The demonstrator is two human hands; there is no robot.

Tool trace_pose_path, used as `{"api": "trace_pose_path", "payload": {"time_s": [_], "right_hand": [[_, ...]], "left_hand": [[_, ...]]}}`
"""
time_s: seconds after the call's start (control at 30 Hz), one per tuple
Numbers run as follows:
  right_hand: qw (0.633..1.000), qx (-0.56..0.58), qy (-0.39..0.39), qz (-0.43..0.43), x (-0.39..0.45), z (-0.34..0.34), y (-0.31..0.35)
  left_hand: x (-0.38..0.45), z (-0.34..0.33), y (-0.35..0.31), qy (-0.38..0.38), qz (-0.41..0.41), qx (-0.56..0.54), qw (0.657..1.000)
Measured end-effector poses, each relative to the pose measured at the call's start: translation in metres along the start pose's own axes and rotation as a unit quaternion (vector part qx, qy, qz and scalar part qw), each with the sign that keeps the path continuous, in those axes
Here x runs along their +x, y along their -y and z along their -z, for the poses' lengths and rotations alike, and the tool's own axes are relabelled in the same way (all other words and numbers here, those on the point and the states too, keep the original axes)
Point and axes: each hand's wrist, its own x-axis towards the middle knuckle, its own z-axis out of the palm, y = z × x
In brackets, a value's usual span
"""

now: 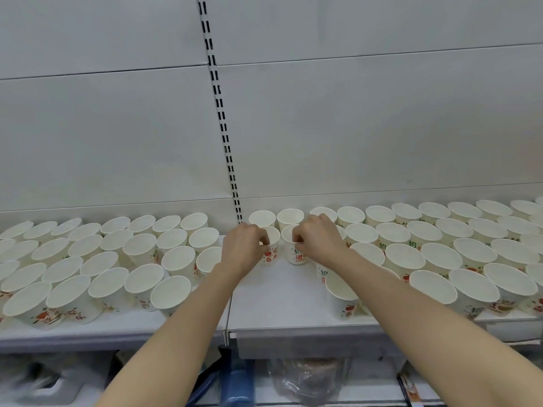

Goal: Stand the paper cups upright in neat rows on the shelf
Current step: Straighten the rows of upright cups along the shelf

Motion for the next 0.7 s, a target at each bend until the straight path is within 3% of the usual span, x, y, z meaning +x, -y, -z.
{"api": "trace_pose_path", "payload": {"time_s": [0.2,0.33,0.47,0.6,0.7], "right_hand": [[1.0,-0.011,-0.002,0.002,0.003,-0.008,-0.001],[0.997,0.045,-0.062,0.009,-0.001,0.0,0.005],[0.985,0.127,-0.116,0.011,-0.013,0.01,0.027],[0.973,0.199,-0.115,0.026,-0.025,0.01,0.06],[0.973,0.204,-0.1,0.045,-0.024,0.0,0.083]], "left_hand": [[-0.006,-0.001,0.004,-0.008,-0.022,0.005,1.0],[-0.023,0.006,0.008,-0.04,-0.014,-0.014,0.999],[-0.06,0.017,0.018,-0.096,0.031,-0.067,0.993],[-0.111,0.035,0.05,-0.17,0.08,-0.091,0.978],[-0.145,0.052,0.082,-0.155,0.133,-0.099,0.974]]}}
